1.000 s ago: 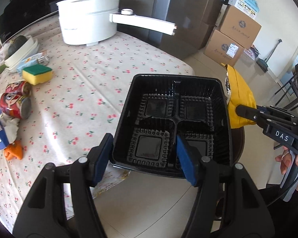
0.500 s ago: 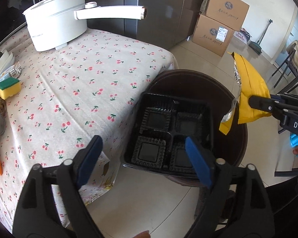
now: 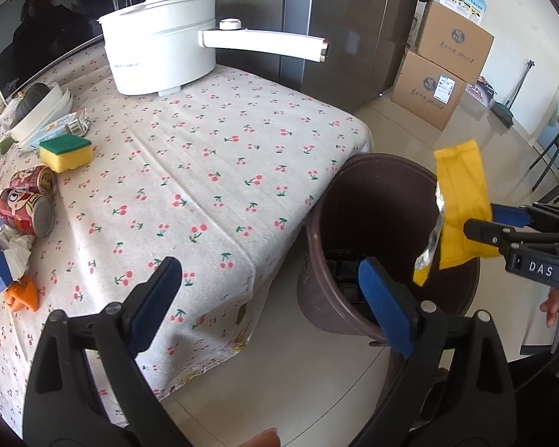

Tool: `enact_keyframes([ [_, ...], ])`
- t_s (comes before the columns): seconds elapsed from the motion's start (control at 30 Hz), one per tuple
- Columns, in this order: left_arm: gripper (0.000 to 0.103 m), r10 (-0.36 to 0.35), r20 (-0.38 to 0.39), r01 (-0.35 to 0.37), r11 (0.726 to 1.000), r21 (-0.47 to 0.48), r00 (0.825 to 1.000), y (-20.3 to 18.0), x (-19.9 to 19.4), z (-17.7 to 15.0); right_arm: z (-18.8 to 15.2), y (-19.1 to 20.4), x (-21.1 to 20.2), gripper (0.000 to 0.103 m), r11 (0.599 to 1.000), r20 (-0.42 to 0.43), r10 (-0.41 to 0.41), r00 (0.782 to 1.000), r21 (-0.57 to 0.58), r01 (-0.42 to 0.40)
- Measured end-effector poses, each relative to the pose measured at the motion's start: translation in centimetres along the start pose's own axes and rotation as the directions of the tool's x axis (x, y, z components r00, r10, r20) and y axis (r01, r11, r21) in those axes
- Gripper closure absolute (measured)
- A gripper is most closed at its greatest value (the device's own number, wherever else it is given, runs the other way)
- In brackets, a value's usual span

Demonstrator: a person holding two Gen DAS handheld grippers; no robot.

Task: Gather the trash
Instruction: 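Carry the yellow wrapper over the brown bin and open the right tool, then drop the black tray into the brown bin with the left tool, then grasp the blue-and-white box with the left tool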

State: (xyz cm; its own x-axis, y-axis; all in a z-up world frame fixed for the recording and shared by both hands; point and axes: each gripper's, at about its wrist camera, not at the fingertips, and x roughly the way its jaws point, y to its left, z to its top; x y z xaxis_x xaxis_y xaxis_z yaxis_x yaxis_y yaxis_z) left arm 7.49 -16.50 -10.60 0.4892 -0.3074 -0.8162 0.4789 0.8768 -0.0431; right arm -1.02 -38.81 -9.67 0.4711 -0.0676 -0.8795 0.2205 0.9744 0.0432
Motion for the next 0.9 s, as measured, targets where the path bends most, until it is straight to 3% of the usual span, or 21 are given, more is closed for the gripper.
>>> enact_keyframes([
  [0.07,0.007,0.007,-0.007,-0.007,1.0,-0.021,1.0,1.0,-0.4,-0.1,0.0,0.1,0.0,0.011,0.999,0.015,-0.036,0.999,0.022,0.036],
  [0.27,0.007,0.042,-0.009,-0.043,0.994,-0.101,0.999,4.6,-2.1,-0.4,1.0,1.2,-0.2,0.011,0.999,0.011,0.003,1.0,0.041,-0.003],
  [0.5,0.007,0.137,-0.02,-0.139,0.971,-0.196,0.99,10.0,-4.2,-1.1,2.6,5.3,-0.2,0.011,0.999,0.011,0.051,0.999,-0.005,-0.051],
  [0.7,0.007,0.213,-0.062,-0.221,0.924,-0.311,0.975,15.3,-5.5,-2.0,3.6,9.7,0.0,0.011,0.993,0.008,0.079,0.997,-0.088,-0.078],
  [0.9,0.007,0.288,-0.111,-0.308,0.861,-0.406,0.951,20.6,-5.7,-2.0,4.3,13.3,0.4,0.011,0.983,0.001,0.101,0.995,-0.154,-0.1],
])
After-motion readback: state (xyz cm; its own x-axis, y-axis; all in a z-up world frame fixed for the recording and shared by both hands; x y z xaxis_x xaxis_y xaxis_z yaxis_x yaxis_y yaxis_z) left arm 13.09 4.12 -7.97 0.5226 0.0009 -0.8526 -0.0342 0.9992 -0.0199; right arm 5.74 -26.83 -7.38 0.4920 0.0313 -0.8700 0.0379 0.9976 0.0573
